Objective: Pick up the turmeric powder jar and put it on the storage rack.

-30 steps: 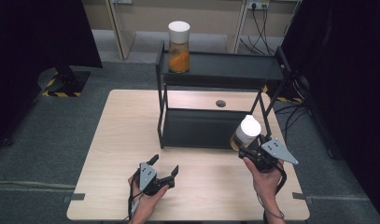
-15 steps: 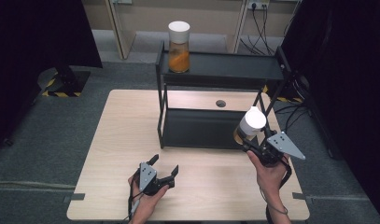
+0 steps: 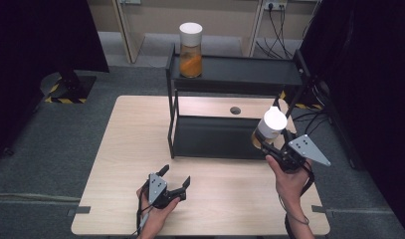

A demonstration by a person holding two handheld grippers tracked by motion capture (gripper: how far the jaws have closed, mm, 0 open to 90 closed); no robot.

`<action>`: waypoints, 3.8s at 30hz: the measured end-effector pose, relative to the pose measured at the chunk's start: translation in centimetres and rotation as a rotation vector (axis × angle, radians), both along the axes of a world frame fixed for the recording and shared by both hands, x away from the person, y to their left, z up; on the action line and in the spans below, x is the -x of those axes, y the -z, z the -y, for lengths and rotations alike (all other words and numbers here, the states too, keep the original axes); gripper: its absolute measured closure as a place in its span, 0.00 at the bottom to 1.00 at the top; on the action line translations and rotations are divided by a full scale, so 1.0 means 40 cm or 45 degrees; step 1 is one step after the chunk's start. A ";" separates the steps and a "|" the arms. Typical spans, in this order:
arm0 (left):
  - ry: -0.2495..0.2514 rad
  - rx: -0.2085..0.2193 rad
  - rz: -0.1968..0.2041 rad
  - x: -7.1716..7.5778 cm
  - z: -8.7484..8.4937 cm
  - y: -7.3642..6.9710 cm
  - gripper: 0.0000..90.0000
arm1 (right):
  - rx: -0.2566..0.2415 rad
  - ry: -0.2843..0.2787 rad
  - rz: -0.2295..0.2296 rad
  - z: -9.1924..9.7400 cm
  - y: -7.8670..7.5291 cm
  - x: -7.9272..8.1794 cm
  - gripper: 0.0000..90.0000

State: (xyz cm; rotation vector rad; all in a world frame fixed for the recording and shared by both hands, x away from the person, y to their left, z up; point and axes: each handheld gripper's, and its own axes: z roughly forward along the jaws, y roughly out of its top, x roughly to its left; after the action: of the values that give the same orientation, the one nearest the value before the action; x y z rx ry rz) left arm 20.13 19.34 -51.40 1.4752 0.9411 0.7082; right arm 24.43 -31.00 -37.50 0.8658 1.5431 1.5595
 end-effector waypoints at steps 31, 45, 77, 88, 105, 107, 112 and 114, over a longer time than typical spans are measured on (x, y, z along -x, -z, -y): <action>0.000 -0.001 -0.001 0.000 0.001 0.000 0.13 | -0.048 0.025 0.060 0.001 -0.075 -0.022 0.35; 0.000 -0.001 0.001 0.000 0.001 0.000 0.13 | -0.055 0.027 0.086 -0.012 -0.119 -0.039 0.35; 0.001 -0.003 0.001 0.000 0.001 0.000 0.13 | -0.074 0.042 0.105 -0.036 -0.211 -0.087 0.35; 0.001 -0.001 0.001 0.000 0.000 0.000 0.13 | -0.079 0.046 0.113 -0.046 -0.242 -0.103 0.35; 0.003 0.000 0.001 0.000 -0.001 0.000 0.13 | -0.085 0.081 0.097 -0.056 -0.283 -0.139 0.35; 0.003 0.001 0.001 0.000 -0.001 0.000 0.13 | -0.084 0.088 0.093 -0.057 -0.289 -0.146 0.35; 0.003 0.000 0.002 0.000 -0.001 0.000 0.13 | -0.086 0.102 0.083 -0.062 -0.306 -0.163 0.35; 0.004 0.000 0.001 0.000 -0.001 0.000 0.13 | -0.090 0.107 0.079 -0.064 -0.313 -0.171 0.35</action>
State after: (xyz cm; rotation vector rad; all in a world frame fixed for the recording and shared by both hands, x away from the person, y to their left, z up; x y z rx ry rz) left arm 20.13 19.39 -51.41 1.4757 0.9381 0.7067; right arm 31.27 -28.46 -24.96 0.9015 1.3976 1.5733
